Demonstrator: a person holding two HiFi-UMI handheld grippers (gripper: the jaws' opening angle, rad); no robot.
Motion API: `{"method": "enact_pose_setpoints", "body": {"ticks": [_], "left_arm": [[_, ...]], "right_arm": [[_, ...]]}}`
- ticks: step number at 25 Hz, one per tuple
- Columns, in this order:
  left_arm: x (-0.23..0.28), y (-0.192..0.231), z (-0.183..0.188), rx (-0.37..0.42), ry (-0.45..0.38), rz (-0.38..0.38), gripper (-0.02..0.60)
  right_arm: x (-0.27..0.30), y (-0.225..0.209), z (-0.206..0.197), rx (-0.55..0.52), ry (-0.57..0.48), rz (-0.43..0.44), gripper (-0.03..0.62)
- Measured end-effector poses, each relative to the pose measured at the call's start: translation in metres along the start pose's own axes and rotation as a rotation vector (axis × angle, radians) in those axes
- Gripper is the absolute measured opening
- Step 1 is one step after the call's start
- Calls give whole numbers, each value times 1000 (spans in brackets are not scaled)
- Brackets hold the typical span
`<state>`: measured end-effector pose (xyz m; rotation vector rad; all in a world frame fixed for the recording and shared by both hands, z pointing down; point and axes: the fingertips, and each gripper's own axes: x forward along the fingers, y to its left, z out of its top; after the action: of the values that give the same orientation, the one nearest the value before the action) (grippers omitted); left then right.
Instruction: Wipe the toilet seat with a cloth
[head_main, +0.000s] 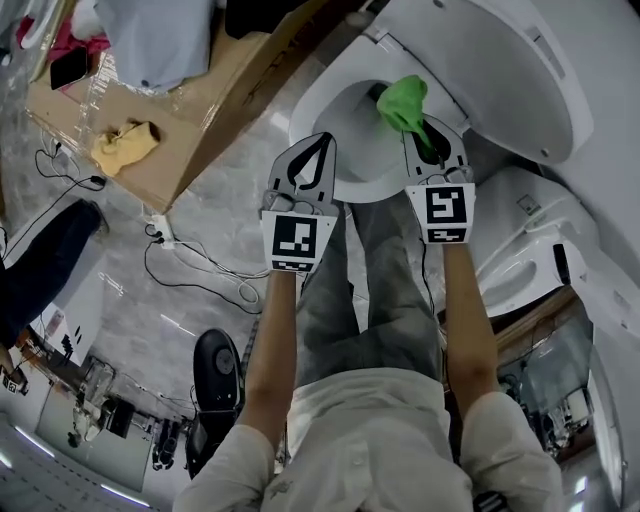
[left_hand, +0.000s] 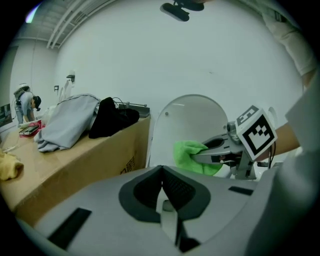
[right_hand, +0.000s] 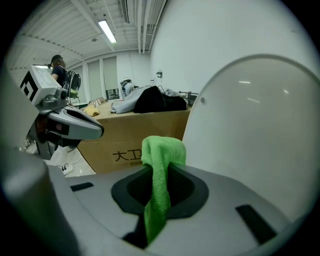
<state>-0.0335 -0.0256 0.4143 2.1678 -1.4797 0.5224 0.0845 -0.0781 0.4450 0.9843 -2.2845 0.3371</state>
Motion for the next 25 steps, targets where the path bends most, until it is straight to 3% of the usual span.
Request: {"method": "enact_pose_setpoints", "body": {"ticks": [25], "left_arm": [[69,66,-57,-57,60,-33,12]], "right_arm": [[149,-20,-55,-71,142,-43,46]]}}
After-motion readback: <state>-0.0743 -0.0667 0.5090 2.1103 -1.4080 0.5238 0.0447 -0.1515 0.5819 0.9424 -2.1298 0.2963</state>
